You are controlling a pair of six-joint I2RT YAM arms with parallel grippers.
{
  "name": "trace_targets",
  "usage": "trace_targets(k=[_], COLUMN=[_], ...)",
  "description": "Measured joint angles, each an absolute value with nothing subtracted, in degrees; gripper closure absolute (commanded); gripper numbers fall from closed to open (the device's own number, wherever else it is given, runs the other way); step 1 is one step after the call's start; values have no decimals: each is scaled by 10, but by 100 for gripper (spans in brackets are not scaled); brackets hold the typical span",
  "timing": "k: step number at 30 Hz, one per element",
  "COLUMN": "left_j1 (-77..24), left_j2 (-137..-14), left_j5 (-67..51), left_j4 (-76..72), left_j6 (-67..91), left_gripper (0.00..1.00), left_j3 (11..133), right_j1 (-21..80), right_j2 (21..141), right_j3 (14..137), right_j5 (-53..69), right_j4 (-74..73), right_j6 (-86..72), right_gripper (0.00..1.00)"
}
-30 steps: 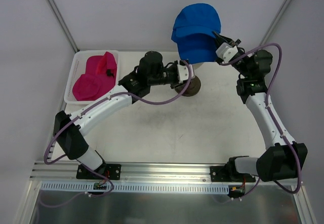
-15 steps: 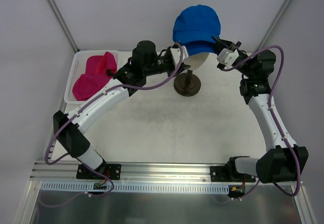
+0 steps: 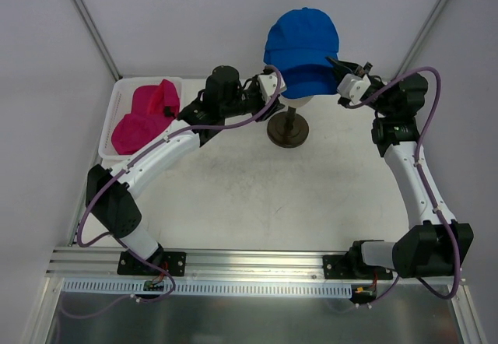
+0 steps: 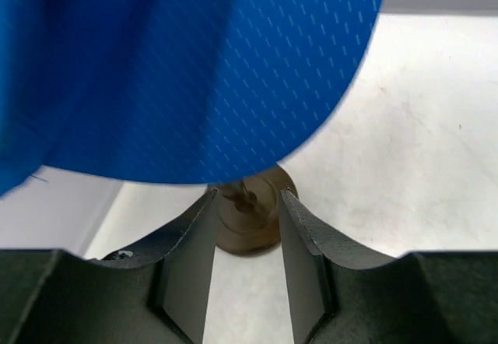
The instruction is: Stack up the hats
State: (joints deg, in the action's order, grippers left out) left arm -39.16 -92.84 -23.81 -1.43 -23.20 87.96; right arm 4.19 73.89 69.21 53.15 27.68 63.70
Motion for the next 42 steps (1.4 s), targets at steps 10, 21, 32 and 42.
trace_targets(k=[10, 21, 32, 42], left_j1=[-393, -393, -393, -392], left_j2=[-922, -922, -861, -827], left_j5=[-234, -233, -233, -222], left_j4=[-13, -15, -15, -14], left_j6=[-230, -223, -223, -220], left_gripper=[60, 60, 60, 60], left_j3=[844, 841, 733, 695], right_j1=[39, 38, 26, 24], right_j2=[726, 714, 714, 727], right_j3=[688, 654, 633, 621], right_j5=[550, 563, 591, 610], right_j4=[227, 223, 222, 185], right_j6=[678, 730, 777, 845], right_gripper=[100, 100, 100, 100])
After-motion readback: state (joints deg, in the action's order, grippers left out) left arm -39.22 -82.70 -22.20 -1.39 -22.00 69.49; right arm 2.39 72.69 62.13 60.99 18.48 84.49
